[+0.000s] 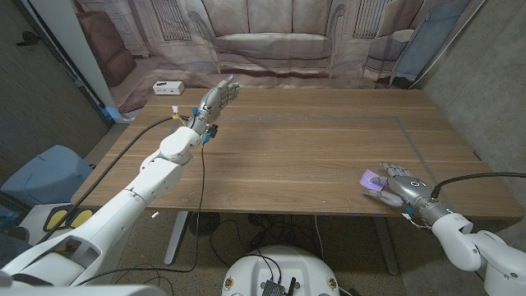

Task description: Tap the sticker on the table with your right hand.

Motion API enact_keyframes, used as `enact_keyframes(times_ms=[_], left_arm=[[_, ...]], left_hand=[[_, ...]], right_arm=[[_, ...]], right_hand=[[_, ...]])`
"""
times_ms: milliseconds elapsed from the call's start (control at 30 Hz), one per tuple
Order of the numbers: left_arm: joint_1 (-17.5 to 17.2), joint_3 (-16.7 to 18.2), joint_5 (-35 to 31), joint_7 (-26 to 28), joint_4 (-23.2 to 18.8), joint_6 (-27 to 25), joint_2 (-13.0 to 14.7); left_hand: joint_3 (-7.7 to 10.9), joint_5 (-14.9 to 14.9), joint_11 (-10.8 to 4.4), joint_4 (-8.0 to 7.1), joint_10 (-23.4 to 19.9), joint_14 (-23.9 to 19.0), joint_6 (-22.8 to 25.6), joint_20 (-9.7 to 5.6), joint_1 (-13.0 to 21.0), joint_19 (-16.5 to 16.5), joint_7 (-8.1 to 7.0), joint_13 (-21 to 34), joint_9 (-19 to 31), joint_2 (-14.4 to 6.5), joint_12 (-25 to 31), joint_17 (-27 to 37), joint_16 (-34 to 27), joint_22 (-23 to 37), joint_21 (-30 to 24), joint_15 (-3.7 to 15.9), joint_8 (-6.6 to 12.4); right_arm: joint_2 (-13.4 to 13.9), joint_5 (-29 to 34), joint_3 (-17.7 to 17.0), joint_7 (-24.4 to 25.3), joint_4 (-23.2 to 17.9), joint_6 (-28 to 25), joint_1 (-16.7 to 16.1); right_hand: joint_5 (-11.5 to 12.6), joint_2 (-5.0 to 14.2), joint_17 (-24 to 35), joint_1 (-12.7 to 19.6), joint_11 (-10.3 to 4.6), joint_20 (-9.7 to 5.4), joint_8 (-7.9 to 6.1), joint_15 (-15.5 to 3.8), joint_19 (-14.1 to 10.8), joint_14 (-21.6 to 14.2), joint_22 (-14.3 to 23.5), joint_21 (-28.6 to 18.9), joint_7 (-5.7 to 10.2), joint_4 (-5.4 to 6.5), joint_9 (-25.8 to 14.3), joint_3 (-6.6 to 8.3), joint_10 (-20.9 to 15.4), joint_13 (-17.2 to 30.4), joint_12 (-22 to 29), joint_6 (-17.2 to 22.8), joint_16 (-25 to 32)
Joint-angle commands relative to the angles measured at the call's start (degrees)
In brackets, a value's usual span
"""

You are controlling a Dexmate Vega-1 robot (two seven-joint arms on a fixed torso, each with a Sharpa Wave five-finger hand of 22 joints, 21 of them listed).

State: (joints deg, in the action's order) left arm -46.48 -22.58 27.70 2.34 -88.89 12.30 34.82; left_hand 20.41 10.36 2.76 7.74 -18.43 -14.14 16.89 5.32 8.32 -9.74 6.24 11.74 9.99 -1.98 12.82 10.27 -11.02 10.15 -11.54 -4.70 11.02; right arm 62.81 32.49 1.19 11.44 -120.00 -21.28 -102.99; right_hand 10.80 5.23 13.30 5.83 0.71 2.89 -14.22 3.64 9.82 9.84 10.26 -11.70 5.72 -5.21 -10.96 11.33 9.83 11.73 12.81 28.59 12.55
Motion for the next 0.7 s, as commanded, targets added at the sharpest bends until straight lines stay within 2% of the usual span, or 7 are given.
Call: enact_keyframes(times_ms=[33,333,700], left_arm=[[0.15,-0.19,0.06,-0.12,0.18,-0.04,-0.08],[0.07,-0.21,0.09,-0.22,0.11,-0.05,0.01],[0.26,-0.38,0.23,-0.53,0.64,0.1,-0.23]], left_hand=[[0.45,0.0,0.27,0.0,-0.23,-0.25,0.44,0.11,0.68,-0.21,0.05,-0.03,0.35,0.17,0.08,0.09,0.08,0.15,0.12,0.0,-0.04],[0.48,-0.02,-0.21,0.0,-0.3,-0.23,0.42,0.13,0.73,-0.18,0.05,-0.03,0.35,0.15,0.07,0.1,0.11,0.16,0.13,0.03,-0.07],[0.5,-0.04,0.15,0.0,-0.3,-0.25,0.52,0.1,0.77,-0.19,-0.04,-0.02,0.35,0.14,0.03,0.1,0.11,0.16,0.13,0.0,-0.05]], right_arm=[[1.65,-1.34,1.69,-1.0,-0.21,-2.24,0.84],[3.01,-2.47,3.54,-0.47,0.1,-3.11,1.84],[4.8,-4.09,4.98,0.3,-0.21,-4.6,2.45]], right_hand=[[-0.11,0.07,0.2,0.12,-0.38,0.21,-0.57,0.23,7.22,11.05,0.14,-0.26,-1.3,0.05,-0.43,0.39,1.85,0.12,0.37,2.51,0.39],[-0.13,-0.03,0.17,0.12,-0.48,0.22,-0.39,0.24,7.24,10.88,0.14,-0.22,-1.33,0.0,-0.45,0.42,1.36,0.11,0.44,2.66,0.45],[-0.13,-0.04,0.13,0.2,-0.54,0.14,-0.67,0.27,7.13,10.75,0.14,-0.24,-1.38,-0.08,-0.46,0.52,0.21,0.1,0.72,4.08,0.48]])
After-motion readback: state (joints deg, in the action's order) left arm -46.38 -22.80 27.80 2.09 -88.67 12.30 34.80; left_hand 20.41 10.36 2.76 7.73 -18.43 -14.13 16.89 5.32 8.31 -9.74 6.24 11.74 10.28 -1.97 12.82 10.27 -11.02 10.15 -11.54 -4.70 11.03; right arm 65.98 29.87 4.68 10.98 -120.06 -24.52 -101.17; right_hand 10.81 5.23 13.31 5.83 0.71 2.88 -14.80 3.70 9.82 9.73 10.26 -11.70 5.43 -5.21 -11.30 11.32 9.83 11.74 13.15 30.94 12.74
